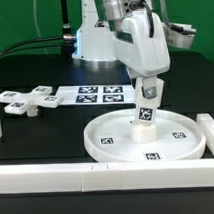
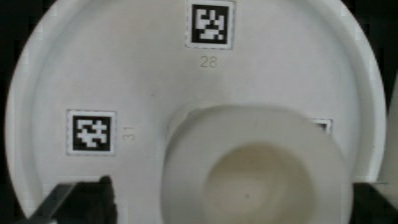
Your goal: Assemble round table
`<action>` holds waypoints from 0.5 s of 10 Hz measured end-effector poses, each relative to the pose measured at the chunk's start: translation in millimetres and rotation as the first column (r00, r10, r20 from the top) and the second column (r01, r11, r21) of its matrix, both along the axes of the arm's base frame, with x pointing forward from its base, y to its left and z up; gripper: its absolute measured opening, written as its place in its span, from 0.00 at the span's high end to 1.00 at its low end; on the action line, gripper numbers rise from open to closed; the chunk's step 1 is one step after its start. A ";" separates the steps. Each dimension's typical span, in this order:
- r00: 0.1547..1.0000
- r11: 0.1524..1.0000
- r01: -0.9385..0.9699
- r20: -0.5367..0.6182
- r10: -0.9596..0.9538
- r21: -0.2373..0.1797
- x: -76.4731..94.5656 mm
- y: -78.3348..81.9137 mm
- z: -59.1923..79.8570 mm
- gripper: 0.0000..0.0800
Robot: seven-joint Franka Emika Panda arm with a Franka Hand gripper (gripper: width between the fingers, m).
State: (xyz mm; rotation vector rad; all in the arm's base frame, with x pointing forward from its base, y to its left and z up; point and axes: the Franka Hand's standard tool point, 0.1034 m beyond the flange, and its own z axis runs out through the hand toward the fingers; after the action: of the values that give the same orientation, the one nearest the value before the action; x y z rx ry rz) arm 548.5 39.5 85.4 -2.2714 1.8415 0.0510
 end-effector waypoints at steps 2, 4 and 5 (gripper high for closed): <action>0.994 0.995 -0.102 0.021 0.103 -0.015 2.2 2.9 1.2 0.19; 0.966 0.966 -0.254 0.046 0.256 -0.039 2.1 2.3 0.9 0.19; 0.939 0.940 -0.336 0.059 0.339 -0.053 2.2 2.0 0.9 0.19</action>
Offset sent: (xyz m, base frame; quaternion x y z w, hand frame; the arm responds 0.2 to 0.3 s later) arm 0.0000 0.0000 0.0000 0.0000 0.0000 -0.1296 0.9916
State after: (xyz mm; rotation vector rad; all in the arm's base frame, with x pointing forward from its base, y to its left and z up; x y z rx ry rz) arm 550.7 41.5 86.3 -2.5601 1.4137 -0.0109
